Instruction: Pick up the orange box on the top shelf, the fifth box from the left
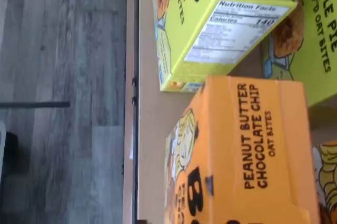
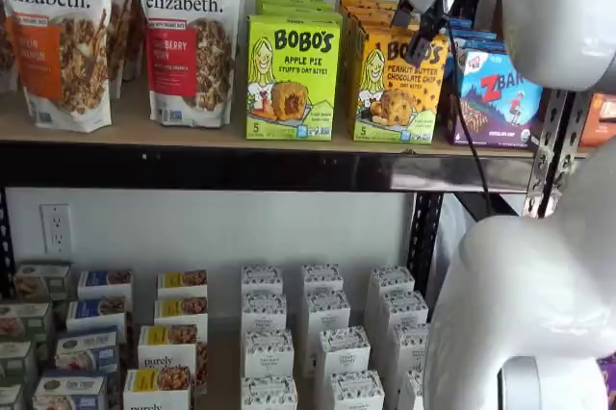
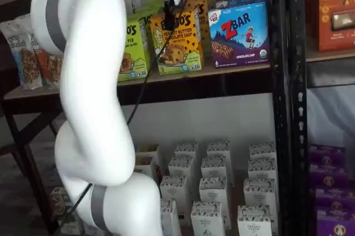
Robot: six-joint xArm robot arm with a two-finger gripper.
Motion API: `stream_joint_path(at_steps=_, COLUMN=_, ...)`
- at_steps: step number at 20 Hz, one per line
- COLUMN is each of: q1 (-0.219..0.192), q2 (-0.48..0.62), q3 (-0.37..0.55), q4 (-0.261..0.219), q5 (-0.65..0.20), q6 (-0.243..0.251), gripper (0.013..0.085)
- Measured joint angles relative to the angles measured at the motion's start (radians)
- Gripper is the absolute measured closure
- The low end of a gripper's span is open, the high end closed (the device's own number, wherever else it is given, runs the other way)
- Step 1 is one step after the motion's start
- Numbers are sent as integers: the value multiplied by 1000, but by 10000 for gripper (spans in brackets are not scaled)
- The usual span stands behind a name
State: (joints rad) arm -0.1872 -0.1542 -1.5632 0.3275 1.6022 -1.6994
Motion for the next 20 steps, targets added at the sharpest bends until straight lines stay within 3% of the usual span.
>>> stream_joint_path(at_steps=5, q1=30, q2=-9, q3=24, q4=-59, q5=-37, q6=14, gripper=130)
stream_joint_path(at_steps=14, q1=46, q2=22, q3=-15, q4=-91, q5=18, q6=28, gripper=130)
stream_joint_path(at_steps=20, q1=52, q2=15, q3=-5, q4=-124, q5=12, q6=28, gripper=130)
